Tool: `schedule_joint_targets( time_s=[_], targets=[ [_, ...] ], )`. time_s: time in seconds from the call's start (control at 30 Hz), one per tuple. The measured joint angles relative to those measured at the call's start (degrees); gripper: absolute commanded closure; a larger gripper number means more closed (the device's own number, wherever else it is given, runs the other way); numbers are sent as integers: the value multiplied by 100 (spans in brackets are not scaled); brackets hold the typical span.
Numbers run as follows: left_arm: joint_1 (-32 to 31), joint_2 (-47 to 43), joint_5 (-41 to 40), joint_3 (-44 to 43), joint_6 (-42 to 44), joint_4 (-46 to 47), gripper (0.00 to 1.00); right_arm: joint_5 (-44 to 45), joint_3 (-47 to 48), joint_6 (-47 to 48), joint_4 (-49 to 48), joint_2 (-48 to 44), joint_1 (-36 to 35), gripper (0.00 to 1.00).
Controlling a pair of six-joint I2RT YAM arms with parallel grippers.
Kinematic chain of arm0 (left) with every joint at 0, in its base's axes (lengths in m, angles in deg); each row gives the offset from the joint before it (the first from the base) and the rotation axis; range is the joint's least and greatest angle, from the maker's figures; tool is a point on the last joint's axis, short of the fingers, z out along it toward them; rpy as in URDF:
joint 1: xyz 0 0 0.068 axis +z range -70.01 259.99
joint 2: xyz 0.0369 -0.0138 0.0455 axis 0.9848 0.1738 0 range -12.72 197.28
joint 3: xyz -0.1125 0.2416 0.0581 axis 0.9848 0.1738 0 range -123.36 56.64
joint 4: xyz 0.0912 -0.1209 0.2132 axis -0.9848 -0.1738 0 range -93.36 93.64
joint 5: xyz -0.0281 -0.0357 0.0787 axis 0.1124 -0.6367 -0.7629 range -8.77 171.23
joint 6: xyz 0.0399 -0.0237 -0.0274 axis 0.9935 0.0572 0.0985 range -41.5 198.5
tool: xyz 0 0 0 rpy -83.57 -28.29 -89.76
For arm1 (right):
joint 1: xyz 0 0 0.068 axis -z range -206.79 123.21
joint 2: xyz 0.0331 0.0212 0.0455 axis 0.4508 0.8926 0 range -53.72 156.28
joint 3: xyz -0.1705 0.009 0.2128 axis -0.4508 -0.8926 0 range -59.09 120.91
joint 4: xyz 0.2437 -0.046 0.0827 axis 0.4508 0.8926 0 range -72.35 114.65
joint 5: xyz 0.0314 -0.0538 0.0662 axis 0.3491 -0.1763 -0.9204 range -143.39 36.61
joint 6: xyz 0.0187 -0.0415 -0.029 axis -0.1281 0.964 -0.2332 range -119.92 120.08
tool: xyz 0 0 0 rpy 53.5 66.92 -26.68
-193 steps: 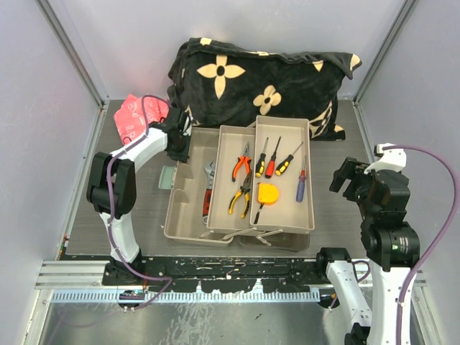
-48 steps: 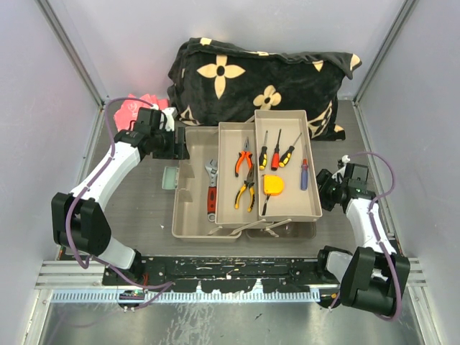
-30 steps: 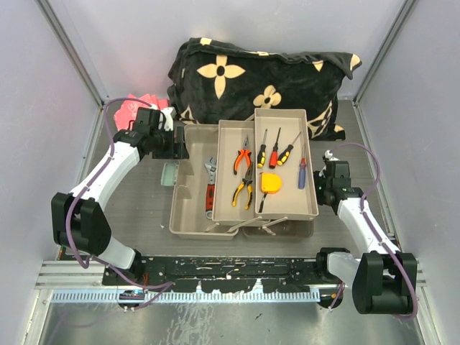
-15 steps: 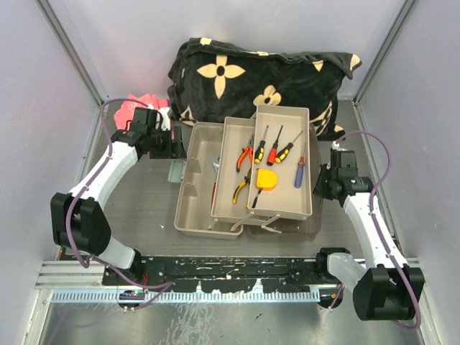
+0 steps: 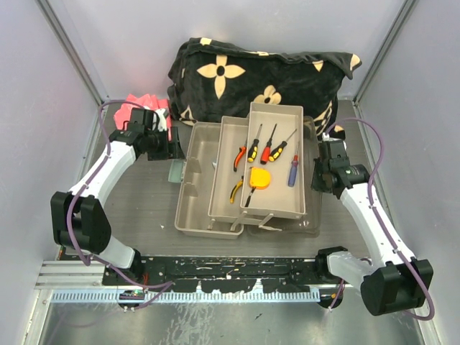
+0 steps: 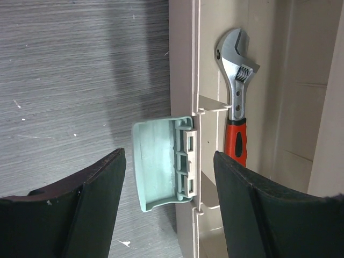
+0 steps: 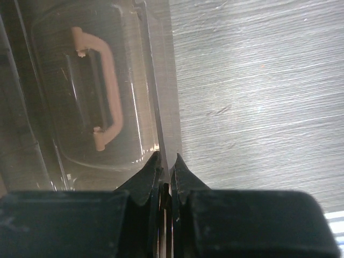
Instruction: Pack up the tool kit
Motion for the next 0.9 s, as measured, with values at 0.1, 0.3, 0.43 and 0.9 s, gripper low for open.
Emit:
schedule_joint_targets(
  time_s=[0.1,0.3,0.43,0.9],
  targets=[
    [72,44,66,0,-55,-4,33,297,321,-11,223,83,-208,99],
    [208,107,129,2,-144,-66,33,789,905,-9,570,330,-584,99],
    [258,160,116,15,-168,-83,33,1150,1261,-17,822,514,-935,99],
    [439,407,122,192,-214,-50,34,3412,3230,-304,1934,1930,-3088,99]
  ],
)
